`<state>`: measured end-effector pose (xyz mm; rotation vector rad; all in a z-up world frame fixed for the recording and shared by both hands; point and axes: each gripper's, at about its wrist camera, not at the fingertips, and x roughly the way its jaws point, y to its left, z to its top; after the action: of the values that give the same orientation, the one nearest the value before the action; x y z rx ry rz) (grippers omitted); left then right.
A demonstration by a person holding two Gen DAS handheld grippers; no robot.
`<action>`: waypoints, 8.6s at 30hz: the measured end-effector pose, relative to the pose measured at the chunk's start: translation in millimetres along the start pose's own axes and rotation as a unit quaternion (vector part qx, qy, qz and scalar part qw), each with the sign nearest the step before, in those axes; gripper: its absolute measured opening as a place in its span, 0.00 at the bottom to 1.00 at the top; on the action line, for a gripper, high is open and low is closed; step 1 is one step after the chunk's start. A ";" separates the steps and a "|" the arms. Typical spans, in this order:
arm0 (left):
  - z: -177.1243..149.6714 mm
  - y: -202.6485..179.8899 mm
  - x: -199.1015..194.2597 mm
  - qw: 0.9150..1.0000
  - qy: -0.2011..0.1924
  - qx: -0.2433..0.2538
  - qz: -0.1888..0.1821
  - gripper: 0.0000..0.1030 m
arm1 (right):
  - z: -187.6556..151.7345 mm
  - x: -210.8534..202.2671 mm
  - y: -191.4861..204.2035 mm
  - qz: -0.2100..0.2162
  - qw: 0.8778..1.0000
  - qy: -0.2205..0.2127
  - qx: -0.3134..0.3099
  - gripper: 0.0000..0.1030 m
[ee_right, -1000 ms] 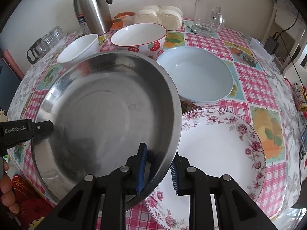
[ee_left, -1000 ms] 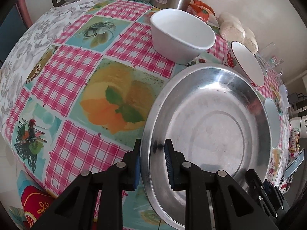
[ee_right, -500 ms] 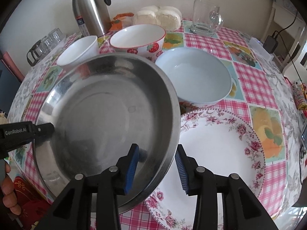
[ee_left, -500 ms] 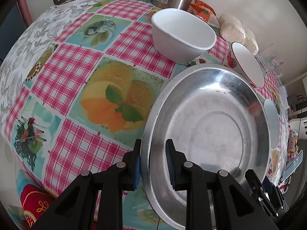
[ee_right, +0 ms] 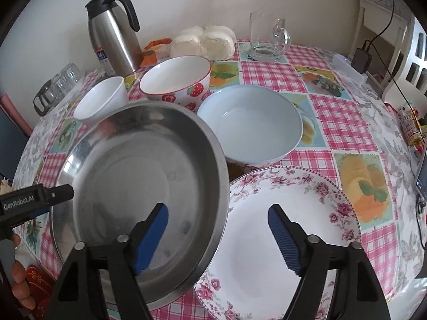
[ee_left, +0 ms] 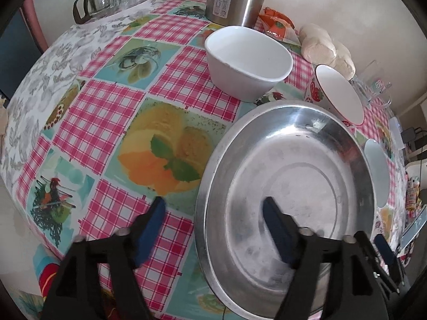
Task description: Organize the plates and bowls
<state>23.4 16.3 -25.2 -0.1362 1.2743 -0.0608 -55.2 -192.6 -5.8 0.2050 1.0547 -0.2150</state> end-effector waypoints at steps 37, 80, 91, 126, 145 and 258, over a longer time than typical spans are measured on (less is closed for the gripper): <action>-28.7 -100.1 -64.3 0.978 -0.139 0.136 -0.069 0.94 | -6.8 -44.0 -100.2 -0.070 0.986 -0.065 0.136 0.99; -118.0 -197.7 -38.5 0.953 -0.005 0.257 -0.163 0.95 | -53.1 -3.8 -182.9 -0.086 0.967 0.077 0.227 0.52; -129.0 -210.0 -17.6 0.952 0.046 0.257 -0.162 0.79 | -60.7 -11.5 -199.5 -0.121 0.956 0.071 0.259 0.52; -119.5 -210.1 32.1 0.969 0.070 0.188 -0.145 0.18 | -63.1 -7.8 -224.1 -0.040 0.947 0.038 0.318 0.26; -109.7 -204.7 17.4 0.960 0.053 0.216 -0.170 0.15 | -61.3 -18.5 -221.6 -0.026 0.953 0.014 0.300 0.23; 3.5 10.3 -8.4 0.990 -0.001 0.067 -0.124 0.16 | 0.4 14.2 19.0 0.030 0.995 -0.002 0.100 0.13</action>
<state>24.0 27.8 -17.6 -0.1796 1.2411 -0.3593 -42.9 -175.6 -16.8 0.4159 1.0225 -0.2659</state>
